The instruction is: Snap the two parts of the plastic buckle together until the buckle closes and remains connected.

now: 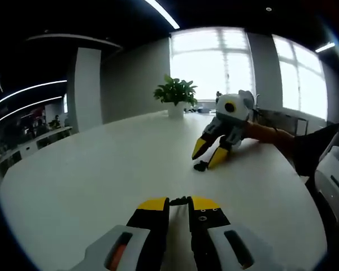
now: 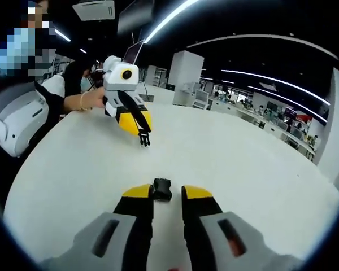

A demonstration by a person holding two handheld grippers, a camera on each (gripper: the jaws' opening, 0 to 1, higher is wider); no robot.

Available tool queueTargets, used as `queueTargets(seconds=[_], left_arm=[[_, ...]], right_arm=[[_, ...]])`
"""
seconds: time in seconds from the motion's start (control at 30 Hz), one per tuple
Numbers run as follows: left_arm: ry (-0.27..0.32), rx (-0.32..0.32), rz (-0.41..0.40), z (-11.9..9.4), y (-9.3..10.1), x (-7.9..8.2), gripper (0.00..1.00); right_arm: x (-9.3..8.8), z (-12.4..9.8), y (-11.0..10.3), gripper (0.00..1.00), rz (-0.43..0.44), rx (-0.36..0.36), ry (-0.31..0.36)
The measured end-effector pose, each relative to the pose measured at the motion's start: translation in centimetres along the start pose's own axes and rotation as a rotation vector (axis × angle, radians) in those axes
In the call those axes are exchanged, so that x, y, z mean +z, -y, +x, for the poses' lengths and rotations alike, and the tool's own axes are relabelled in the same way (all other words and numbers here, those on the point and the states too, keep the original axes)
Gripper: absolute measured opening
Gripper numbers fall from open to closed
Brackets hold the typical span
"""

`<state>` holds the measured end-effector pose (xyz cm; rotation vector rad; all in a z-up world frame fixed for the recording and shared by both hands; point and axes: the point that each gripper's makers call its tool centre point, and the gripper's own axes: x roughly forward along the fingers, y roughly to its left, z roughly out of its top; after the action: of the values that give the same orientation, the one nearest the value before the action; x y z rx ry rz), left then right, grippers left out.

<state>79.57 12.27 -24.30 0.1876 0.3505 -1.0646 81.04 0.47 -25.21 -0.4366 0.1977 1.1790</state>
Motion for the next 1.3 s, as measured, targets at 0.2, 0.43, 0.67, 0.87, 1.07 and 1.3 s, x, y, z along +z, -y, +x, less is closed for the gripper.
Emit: queueTargets(seconds=[0.2,0.43,0.67,0.87,1.07,1.3], left_arm=[[-0.018,-0.014,0.001,0.2,0.3,-0.4,0.13],[-0.039,-0.034,0.014,0.5,0.7,-0.9,0.13],[-0.059,-0.044,0.034,0.6,0.9,-1.1,0.13],[-0.065,-0.043,0.041,0.5,0.9,-1.2,0.13],[-0.066,-0.052,0.027,0.7,0.8,-1.4,0.14],[-0.074,-0.101,0.029,0.9,1.4,-1.4,0.14]], right_arm=[[0.2,0.1,0.0,0.17,0.01,0.012,0.006],[0.5,0.4,-0.2,0.14,0.02,0.034,0.017],[0.6,0.5,-0.3,0.13,0.026,0.036,0.015],[0.7,0.5,-0.3,0.13,0.019,0.04,0.012],[0.8,0.6,-0.3,0.13,0.017,0.044,0.008],[0.9,0.8,-0.3,0.13,0.013,0.05,0.006]])
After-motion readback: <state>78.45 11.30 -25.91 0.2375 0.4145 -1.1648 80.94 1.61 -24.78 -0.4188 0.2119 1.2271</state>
